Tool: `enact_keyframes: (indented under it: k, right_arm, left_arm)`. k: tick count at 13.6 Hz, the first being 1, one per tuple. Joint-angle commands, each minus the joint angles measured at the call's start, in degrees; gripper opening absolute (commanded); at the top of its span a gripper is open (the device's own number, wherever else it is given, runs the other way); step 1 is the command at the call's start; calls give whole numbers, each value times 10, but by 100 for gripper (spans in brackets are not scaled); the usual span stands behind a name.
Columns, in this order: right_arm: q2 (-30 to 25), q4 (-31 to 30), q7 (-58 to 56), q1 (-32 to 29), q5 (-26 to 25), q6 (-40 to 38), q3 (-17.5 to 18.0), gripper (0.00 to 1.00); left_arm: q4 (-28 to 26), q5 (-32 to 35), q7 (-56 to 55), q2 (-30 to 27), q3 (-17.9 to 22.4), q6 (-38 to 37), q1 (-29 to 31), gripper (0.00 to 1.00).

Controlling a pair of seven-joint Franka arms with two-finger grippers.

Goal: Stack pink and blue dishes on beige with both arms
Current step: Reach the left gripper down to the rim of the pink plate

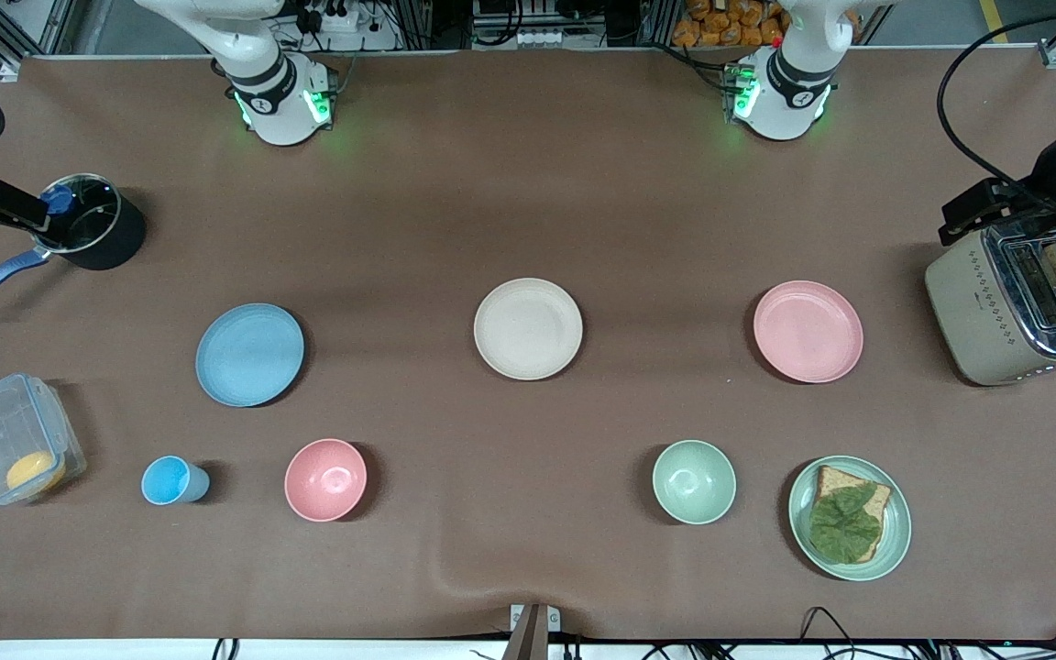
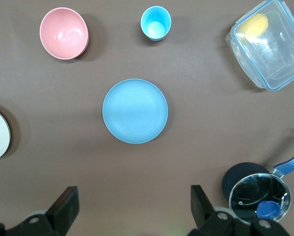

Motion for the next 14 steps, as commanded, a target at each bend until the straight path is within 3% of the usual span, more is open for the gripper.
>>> enact_keyframes:
  k: [1, 9, 12, 14]
  right_arm:
    - [-3, -2, 8, -2, -1, 3, 3, 100]
    - [-2, -3, 8, -2, -1, 3, 3, 100]
    - [4, -2, 6, 0, -1, 1, 3, 100]
    - [1, -1, -7, -2, -1, -14, 3, 100]
  left_arm:
    - [-44, -4, 13, 25, 1, 23, 31, 100]
    - [-347, 26, 14, 21, 0, 379, 62, 100]
    - [-426, 26, 14, 49, 0, 511, 85, 100]
    - [-433, 26, 14, 84, 0, 544, 86, 100]
